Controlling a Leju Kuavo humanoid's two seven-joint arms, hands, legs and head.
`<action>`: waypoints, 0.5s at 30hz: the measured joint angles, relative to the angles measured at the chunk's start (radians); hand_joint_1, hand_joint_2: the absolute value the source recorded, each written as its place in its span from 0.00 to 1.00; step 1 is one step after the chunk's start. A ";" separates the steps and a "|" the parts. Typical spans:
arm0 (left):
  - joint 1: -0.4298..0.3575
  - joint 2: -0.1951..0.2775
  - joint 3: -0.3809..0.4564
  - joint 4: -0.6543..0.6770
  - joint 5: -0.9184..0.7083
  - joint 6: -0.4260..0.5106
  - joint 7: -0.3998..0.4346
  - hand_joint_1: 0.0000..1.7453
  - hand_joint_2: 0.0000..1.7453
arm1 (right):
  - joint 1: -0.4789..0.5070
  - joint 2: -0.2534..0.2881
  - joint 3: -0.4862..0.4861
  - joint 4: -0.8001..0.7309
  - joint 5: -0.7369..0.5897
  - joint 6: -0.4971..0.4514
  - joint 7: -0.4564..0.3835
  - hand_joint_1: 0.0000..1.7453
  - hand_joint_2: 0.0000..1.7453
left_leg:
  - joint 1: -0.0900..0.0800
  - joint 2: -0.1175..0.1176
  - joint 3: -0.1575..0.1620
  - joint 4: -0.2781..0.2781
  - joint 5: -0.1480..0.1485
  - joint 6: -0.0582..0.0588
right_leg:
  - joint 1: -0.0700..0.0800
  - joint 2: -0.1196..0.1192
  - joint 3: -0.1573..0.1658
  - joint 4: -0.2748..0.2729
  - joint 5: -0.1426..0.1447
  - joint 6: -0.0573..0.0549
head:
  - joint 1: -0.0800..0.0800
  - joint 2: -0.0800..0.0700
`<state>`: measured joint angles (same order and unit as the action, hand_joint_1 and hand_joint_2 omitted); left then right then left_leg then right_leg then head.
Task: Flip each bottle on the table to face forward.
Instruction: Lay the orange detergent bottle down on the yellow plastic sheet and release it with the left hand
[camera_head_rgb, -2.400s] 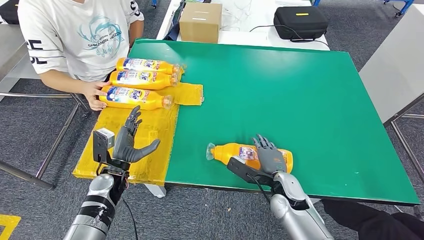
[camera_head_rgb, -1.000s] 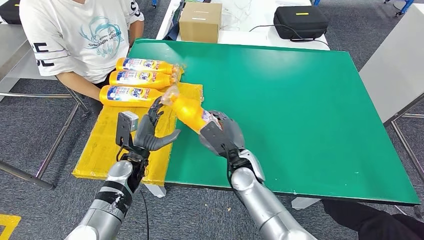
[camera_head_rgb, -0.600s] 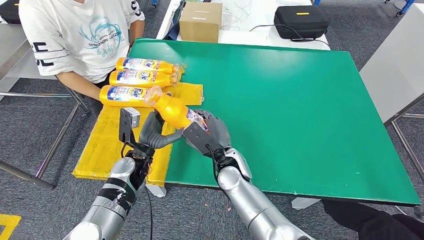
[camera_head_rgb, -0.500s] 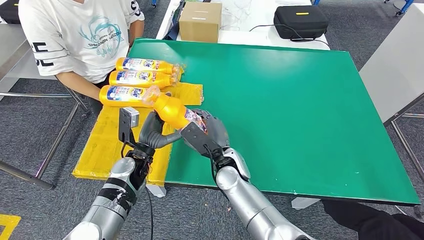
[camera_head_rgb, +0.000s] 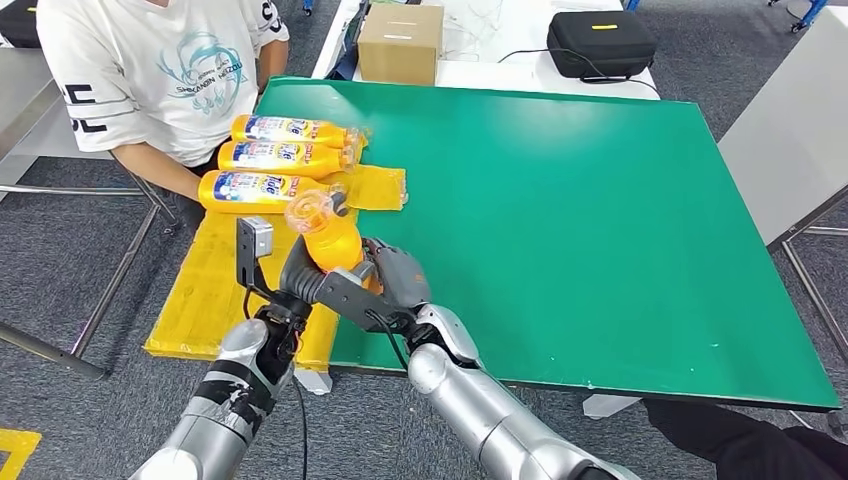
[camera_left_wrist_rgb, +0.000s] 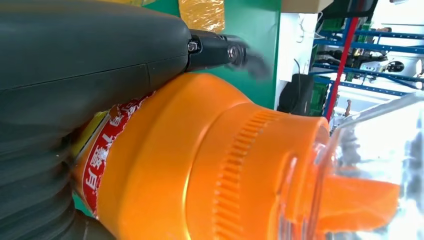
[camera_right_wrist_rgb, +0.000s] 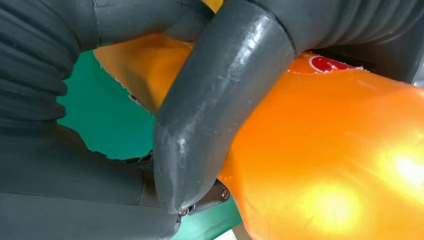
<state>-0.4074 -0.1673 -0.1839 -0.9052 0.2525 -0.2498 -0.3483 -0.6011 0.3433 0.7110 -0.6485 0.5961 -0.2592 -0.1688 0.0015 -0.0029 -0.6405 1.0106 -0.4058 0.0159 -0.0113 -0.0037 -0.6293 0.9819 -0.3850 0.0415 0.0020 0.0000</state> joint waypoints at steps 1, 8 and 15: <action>0.002 0.001 0.000 0.000 0.003 -0.001 0.000 1.00 1.00 | -0.003 0.000 0.005 0.006 0.000 0.000 0.001 0.97 1.00 | 0.000 0.000 0.000 0.000 0.000 0.000 | 0.000 0.000 0.000 0.000 0.000 0.000 | 0.000 0.000; 0.015 0.008 0.005 -0.006 0.024 0.005 -0.002 1.00 1.00 | -0.015 0.004 0.022 0.033 -0.002 -0.002 0.008 0.83 1.00 | 0.000 0.000 0.000 0.000 0.000 0.000 | 0.000 0.000 0.000 0.000 0.000 0.000 | 0.000 0.000; 0.025 0.008 0.012 -0.018 0.030 0.013 -0.003 1.00 1.00 | -0.016 0.005 0.023 0.045 -0.003 -0.002 0.005 0.21 1.00 | 0.000 0.000 0.000 0.000 0.000 0.000 | 0.000 0.000 0.000 0.000 0.000 0.000 | 0.000 0.000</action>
<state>-0.3828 -0.1595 -0.1714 -0.9230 0.2822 -0.2367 -0.3511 -0.6174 0.3487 0.7341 -0.6036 0.5927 -0.2609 -0.1641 0.0016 -0.0027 -0.6404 1.0106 -0.4058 0.0159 -0.0112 -0.0036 -0.6296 0.9820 -0.3849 0.0415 0.0022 0.0000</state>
